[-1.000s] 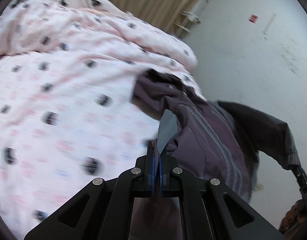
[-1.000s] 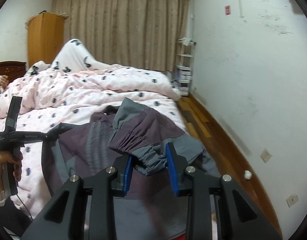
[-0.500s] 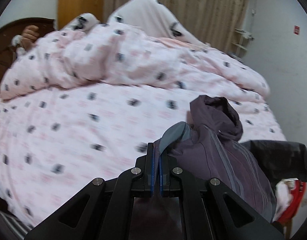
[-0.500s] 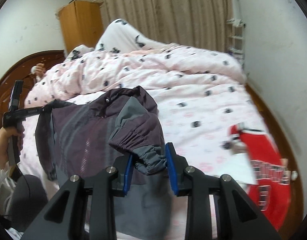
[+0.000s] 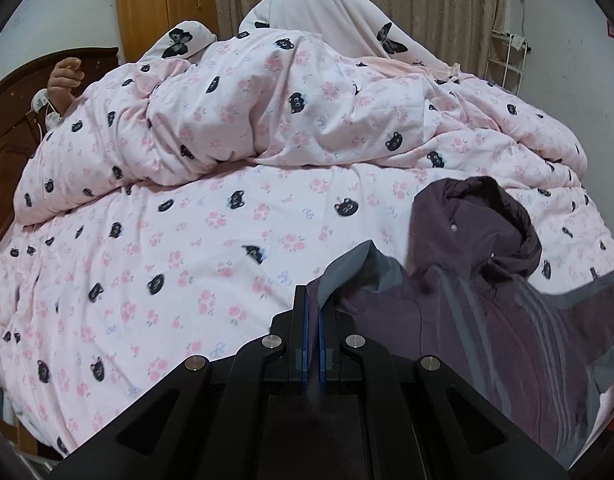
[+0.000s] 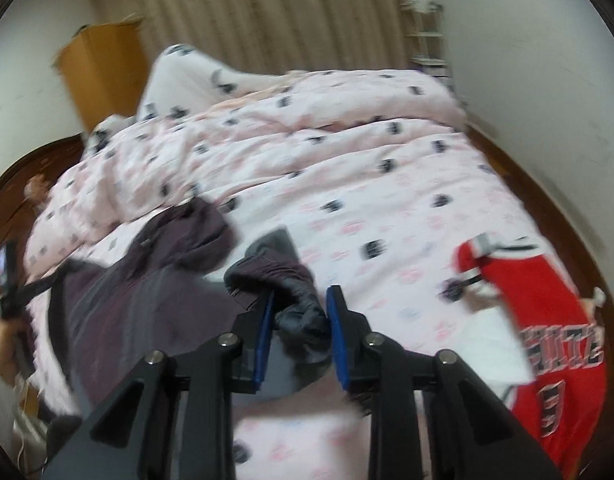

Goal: Fold clothes
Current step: 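Lift the jacket with both tools and swing it out flat over the duvet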

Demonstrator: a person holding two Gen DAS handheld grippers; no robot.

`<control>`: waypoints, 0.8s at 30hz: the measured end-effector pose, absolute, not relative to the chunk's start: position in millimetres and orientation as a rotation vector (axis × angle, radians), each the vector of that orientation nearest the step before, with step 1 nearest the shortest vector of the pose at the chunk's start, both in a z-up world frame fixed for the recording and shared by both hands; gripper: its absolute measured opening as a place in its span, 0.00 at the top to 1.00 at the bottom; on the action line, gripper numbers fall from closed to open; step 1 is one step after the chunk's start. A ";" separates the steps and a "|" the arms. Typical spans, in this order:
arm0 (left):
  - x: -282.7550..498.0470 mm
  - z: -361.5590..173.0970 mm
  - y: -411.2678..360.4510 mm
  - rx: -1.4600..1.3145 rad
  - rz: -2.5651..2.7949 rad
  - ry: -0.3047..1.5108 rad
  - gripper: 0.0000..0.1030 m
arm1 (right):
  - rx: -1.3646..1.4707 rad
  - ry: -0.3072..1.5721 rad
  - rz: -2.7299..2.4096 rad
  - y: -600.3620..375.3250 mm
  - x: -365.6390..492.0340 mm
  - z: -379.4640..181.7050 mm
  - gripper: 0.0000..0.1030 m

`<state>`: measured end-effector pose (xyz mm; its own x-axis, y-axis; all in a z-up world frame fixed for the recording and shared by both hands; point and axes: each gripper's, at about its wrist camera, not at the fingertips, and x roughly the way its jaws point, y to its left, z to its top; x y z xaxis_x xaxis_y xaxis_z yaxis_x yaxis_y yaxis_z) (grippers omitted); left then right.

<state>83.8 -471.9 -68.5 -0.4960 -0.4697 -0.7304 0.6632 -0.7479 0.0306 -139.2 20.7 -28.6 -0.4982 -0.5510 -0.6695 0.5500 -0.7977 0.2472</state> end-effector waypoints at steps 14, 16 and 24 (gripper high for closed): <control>79.6 -99.9 -494.2 1.071 -2.193 0.441 0.95 | 1.212 0.026 -2.402 52.2 -216.5 -63.7 0.96; 81.6 -105.4 -496.4 1.077 -2.177 0.457 0.93 | 1.236 0.036 -2.460 66.1 -219.8 -68.8 1.00; 103.4 -109.9 -506.6 1.050 -2.138 0.571 0.76 | 1.272 0.109 -2.411 75.9 -203.3 -85.7 0.97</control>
